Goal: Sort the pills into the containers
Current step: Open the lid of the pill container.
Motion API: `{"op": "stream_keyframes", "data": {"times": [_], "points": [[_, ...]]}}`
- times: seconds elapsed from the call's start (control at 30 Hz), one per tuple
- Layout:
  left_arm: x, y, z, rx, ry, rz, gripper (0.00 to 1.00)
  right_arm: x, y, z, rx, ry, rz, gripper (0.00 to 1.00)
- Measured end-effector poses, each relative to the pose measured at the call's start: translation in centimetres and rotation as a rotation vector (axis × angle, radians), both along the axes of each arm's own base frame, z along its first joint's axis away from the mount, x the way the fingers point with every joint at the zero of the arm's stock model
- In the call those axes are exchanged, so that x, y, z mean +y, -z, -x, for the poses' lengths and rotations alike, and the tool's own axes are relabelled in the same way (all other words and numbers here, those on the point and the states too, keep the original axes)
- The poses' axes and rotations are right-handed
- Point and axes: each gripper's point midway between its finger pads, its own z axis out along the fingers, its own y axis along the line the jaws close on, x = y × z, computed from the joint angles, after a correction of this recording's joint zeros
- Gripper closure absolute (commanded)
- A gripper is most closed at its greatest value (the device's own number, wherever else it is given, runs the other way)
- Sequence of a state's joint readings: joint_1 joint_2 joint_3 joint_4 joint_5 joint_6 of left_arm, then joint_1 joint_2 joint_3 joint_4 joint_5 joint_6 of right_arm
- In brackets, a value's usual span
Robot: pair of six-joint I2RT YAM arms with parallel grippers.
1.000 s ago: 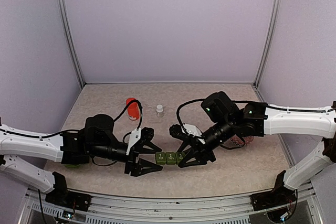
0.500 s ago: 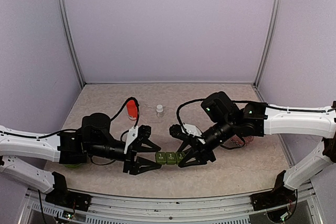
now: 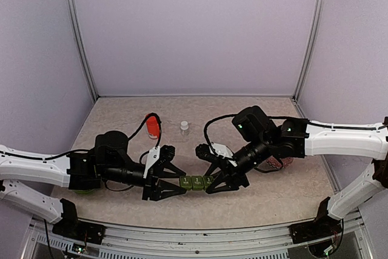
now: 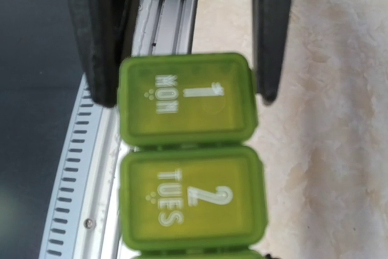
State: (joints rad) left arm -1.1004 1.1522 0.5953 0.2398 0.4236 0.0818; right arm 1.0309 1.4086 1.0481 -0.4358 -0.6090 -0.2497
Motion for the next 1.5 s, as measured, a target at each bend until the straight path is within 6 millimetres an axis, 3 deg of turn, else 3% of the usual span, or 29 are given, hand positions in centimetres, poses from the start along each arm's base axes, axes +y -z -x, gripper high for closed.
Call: {"op": "stream_keyframes", "data": {"times": [0.27,0.37,0.4,0.47,0.6,0.67,0.87,1.03,1.5], "points": [[0.0,0.1,0.0,0.0,0.005,-0.002,0.92,-0.1,0.2,0.0,0.003,0.002,0.009,0.68],[0.0,0.1,0.0,0.002,0.004,-0.002,0.93,-0.2,0.2,0.0,0.003,0.003,0.01,0.68],[0.0,0.1,0.0,0.003,0.004,-0.002,0.91,-0.2,0.2,0.0,0.003,0.003,0.01,0.68],[0.0,0.2,0.0,0.006,0.003,-0.003,0.67,-0.2,0.2,0.0,0.003,0.003,0.011,0.68],[-0.1,0.2,0.0,0.013,0.0,-0.004,0.44,-0.2,0.2,0.0,0.003,0.004,0.012,0.68],[-0.1,0.2,-0.1,0.015,-0.005,-0.002,0.27,-0.1,0.2,-0.1,0.001,0.005,0.009,0.68],[0.0,0.4,-0.4,0.024,-0.028,-0.004,0.17,-0.1,0.2,-0.2,-0.005,0.011,0.012,0.68],[0.0,0.2,-0.9,0.029,-0.06,0.002,0.02,-0.2,0.3,-0.4,-0.013,0.02,0.017,0.68],[-0.1,1.9,-2.6,0.098,-0.155,-0.035,0.01,-0.2,0.5,-0.9,-0.033,0.043,0.03,0.68]]}}
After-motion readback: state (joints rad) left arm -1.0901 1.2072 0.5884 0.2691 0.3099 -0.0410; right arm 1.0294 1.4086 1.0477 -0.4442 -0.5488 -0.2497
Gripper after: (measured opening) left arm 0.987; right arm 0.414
